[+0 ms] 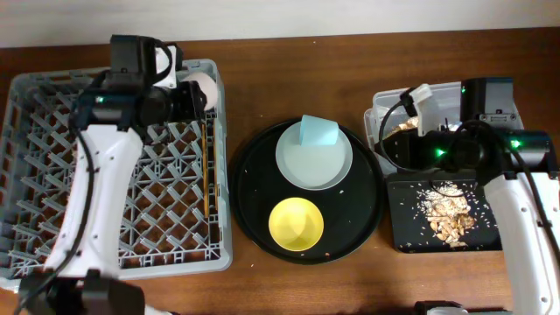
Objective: Sort waste into correct bins and load items into the dishwasher rack
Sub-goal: 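Place the pink cup upside down in the rack's back corner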
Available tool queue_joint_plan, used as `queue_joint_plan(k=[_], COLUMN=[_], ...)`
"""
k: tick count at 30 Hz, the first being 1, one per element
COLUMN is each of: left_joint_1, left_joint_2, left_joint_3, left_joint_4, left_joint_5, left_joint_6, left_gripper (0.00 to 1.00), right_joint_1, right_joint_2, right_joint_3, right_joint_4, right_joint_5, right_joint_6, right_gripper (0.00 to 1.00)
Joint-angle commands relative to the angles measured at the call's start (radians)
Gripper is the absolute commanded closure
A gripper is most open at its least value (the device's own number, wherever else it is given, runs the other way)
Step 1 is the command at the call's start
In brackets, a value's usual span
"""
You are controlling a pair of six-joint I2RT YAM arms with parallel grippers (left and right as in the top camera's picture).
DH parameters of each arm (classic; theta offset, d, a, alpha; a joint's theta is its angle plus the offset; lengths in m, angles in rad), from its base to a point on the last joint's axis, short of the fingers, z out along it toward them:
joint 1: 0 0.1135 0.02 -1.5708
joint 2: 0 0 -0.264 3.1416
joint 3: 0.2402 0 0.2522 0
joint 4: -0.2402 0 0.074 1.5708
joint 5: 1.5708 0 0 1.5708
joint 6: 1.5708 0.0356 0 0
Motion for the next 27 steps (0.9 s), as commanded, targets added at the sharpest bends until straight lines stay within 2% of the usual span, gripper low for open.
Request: queue_joint_plan(k=[1,8,13,14,15,16,17,18,21,22,24,26,27], left_joint_1=[-0.001,0.0,0.0,0.0,0.0,0.0,0.0,0.0,0.0,0.0,0.0,0.0,0.0], left_joint_2=[0.093,0.199,0.266,0.274,0.285,0.286,0.288,0.288,0.278,0.271,0.249,0.209,0.172], left_joint_3=[0.01,0.01,0.01,0.01,0.01,0.01,0.01,0.01,0.034,0.048,0.074,0.111,0.134], left_joint_4=[0.056,0.145,0.158,0.16,0.163,0.163,0.163,0.164,0.158,0.15,0.129,0.088,0.062], left_joint_5=[-0.113,-0.124,-0.187,-0.191,-0.191,-0.191,-0.191,-0.191,-0.19,-0.19,-0.19,-0.19,-0.19], left_joint_6=[-0.034,-0.054,-0.061,-0.061,-0.061,-0.061,-0.061,-0.061,-0.06,-0.06,-0.06,-0.06,-0.061], left_gripper=[0.9,0.9,0.89,0.85,0.65,0.42,0.3,0.25,0.2,0.2,0.19,0.19,0.19], right_joint_1=[-0.001,-0.001,-0.001,-0.001,-0.001,-0.001,-0.001,-0.001,-0.001,-0.001,0.004,0.031,0.074], right_joint_2=[0.004,0.004,0.004,0.005,0.005,0.005,0.005,0.005,0.005,0.005,0.005,0.004,0.004], right_joint_3=[-0.039,-0.076,-0.086,-0.086,-0.086,-0.086,-0.086,-0.086,-0.086,-0.086,-0.086,-0.086,-0.085], right_joint_4=[0.002,0.026,0.026,0.027,0.026,0.026,0.026,0.026,0.034,0.046,0.078,0.127,0.162], right_joint_5=[0.024,0.047,0.047,0.047,0.047,0.047,0.047,0.047,0.047,0.047,0.052,0.166,0.303], right_joint_6=[-0.012,-0.014,-0.015,-0.015,-0.015,-0.014,-0.014,-0.014,-0.014,-0.014,-0.012,0.056,0.119], right_gripper=[0.93,0.93,0.92,0.92,0.91,0.89,0.84,0.8,0.61,0.57,0.43,0.36,0.34])
